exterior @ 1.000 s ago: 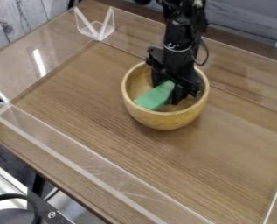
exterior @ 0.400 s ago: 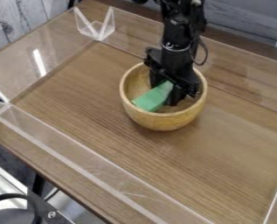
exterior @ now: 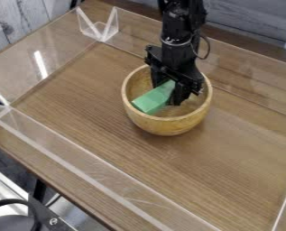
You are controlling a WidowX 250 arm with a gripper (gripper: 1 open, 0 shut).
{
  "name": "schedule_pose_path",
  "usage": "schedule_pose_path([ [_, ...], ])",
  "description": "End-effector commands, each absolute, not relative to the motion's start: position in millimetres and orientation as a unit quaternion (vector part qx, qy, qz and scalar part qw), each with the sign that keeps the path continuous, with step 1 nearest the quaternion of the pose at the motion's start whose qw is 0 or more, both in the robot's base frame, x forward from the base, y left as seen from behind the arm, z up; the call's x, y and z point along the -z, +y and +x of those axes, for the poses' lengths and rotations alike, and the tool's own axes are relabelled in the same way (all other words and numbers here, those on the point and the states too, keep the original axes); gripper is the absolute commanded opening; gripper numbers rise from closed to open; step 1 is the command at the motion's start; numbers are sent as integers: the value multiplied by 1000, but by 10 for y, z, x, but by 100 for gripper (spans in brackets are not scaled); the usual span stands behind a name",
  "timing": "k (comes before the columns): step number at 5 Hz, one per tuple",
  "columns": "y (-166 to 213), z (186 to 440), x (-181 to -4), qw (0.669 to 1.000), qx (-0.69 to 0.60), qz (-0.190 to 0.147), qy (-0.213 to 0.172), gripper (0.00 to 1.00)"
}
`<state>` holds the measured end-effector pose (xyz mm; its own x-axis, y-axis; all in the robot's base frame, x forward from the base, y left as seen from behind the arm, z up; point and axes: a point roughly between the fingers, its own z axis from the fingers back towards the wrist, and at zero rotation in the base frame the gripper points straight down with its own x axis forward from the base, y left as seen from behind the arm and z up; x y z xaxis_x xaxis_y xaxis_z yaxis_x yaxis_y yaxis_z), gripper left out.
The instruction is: Remove the green block from inside the brown bowl and put it on the table
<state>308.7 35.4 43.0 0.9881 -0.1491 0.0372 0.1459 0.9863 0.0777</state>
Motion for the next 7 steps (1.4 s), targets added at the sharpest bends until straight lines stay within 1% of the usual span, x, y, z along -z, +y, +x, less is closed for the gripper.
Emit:
schedule_pose_path([
  [1, 398, 3225, -791, 993, 81, 54, -66, 0],
  [2, 399, 3235, -801, 992, 94, 60, -55, 0],
  [4, 481, 3271, -860, 992, 97, 66, -50, 0],
  [5, 557, 3213, -930, 992, 88, 81, -47, 0],
  [7, 528, 3116, -956, 995, 59, 64, -38, 0],
])
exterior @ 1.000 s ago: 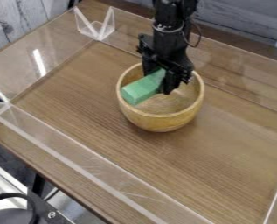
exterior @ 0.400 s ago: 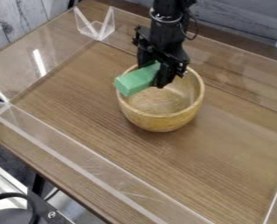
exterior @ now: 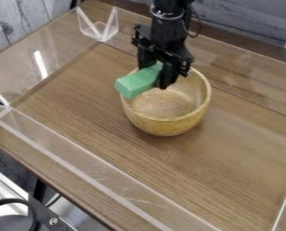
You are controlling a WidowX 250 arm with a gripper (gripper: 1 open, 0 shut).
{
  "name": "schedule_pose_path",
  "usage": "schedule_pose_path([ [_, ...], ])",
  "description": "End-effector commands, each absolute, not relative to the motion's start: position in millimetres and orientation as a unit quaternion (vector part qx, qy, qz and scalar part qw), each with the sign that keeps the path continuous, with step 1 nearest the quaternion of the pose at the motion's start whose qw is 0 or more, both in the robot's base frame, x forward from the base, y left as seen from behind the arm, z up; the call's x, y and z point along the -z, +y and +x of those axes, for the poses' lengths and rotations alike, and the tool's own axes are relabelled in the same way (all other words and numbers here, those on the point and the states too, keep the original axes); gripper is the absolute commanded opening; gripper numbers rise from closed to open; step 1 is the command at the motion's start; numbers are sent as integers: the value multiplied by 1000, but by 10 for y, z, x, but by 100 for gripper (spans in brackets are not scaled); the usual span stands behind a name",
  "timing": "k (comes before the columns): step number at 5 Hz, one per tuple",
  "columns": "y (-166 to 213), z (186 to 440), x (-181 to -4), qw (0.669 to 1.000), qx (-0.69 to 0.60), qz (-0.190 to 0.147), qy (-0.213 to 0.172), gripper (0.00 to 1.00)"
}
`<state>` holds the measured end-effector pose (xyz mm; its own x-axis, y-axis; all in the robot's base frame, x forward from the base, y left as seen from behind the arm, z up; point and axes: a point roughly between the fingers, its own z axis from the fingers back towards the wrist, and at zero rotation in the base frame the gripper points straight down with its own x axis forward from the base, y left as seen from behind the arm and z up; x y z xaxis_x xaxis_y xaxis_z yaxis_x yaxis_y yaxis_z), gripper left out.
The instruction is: Remove the green block from inside the brown bowl and put it on the table
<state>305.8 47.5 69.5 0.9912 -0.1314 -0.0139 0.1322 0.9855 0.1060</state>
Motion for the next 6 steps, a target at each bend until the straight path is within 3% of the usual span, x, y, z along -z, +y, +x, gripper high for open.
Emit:
schedule_pose_path([
  [1, 525, 3063, -955, 997, 43, 55, -32, 0],
  [3, 835, 3071, -1001, 998, 9, 63, 0, 0],
  [5, 1279, 3077, -837, 993, -62, 104, -6, 0],
  [6, 1354, 3068, -693, 992, -65, 103, 22, 100],
])
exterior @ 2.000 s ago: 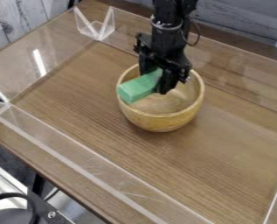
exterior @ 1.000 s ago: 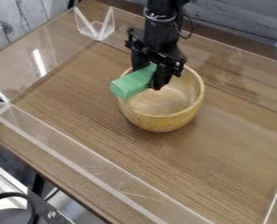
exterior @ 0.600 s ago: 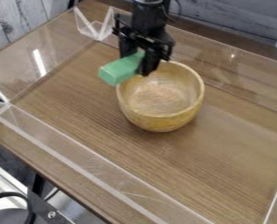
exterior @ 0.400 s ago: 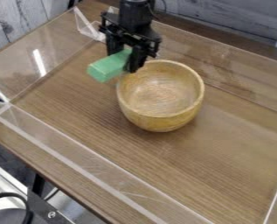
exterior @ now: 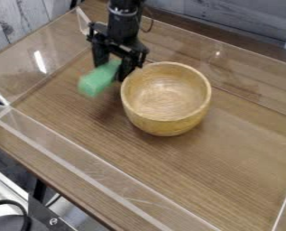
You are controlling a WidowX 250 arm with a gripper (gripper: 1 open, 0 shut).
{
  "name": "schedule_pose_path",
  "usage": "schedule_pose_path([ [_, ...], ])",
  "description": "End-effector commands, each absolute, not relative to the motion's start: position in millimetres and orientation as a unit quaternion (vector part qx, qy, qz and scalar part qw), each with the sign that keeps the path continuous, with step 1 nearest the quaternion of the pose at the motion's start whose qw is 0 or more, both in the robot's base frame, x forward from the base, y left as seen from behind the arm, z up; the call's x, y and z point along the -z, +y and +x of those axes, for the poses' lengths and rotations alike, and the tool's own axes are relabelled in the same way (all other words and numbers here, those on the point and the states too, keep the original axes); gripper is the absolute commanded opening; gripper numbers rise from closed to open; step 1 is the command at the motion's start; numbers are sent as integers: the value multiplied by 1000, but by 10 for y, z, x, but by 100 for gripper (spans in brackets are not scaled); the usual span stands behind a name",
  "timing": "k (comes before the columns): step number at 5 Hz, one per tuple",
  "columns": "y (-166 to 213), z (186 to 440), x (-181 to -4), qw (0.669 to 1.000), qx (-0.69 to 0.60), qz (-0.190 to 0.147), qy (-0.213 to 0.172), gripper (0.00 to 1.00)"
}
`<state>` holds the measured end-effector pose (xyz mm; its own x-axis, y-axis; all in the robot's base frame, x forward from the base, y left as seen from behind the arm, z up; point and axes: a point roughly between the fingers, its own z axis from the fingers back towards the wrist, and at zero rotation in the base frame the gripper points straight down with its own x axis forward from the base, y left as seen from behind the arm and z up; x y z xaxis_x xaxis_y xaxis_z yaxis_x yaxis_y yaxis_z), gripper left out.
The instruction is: Remove the green block from inside the brown bowl and put it on the table
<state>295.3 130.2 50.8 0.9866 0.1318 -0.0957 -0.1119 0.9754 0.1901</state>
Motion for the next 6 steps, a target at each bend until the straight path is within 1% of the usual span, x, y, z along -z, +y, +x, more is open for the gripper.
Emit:
schedule_pose_path([
  [1, 1404, 3046, -564, 992, -67, 98, 50, 0],
  [2, 1468, 3032, -465, 991, -79, 86, 65, 100],
  [3, 1487, 3032, -399, 991, -85, 76, 77, 0],
  [5, 1492, 2958, -532, 989, -100, 78, 71, 0],
  [6, 1518, 2931, -640, 990, -101, 73, 62, 0],
])
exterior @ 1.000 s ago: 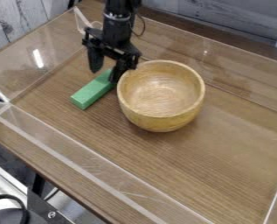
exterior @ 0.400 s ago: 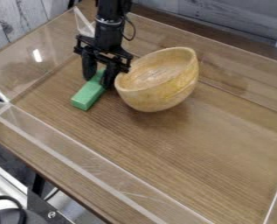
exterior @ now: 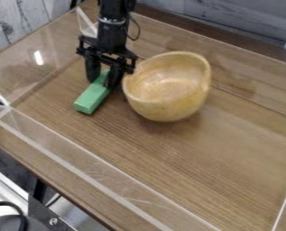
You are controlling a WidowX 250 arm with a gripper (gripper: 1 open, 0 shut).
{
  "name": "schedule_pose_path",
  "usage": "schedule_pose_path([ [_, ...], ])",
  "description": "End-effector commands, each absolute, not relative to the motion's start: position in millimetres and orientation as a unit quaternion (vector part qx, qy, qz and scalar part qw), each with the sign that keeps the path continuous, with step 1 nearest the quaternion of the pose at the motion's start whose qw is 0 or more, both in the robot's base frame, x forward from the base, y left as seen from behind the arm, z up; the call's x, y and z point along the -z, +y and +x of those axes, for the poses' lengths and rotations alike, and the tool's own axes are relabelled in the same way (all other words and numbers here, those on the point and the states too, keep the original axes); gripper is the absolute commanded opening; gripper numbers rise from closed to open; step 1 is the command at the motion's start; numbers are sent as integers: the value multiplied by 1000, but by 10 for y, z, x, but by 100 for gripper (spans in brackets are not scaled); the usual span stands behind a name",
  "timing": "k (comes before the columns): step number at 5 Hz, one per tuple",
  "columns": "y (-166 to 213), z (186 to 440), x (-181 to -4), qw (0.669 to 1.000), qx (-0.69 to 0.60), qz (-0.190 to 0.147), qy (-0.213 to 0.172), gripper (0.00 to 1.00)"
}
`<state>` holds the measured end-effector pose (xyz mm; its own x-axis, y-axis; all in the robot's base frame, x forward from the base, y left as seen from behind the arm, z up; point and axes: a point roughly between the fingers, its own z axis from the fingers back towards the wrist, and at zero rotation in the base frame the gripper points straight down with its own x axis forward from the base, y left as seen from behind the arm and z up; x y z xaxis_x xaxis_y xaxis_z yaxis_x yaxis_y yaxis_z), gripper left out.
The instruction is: Remove the green block from inside the brown bowl and put it on the table
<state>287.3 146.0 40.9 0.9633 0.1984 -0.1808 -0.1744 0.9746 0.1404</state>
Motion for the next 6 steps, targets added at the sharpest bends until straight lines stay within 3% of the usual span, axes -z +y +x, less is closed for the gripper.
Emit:
schedule_pose_path([
  [1, 1567, 2899, -728, 991, -103, 69, 54, 0],
  [2, 1618, 2871, -812, 991, -107, 66, 46, 0],
  [5, 1588, 2805, -603, 991, -96, 57, 77, 0],
  [6, 1623, 2825, -565, 988, -109, 63, 87, 100],
])
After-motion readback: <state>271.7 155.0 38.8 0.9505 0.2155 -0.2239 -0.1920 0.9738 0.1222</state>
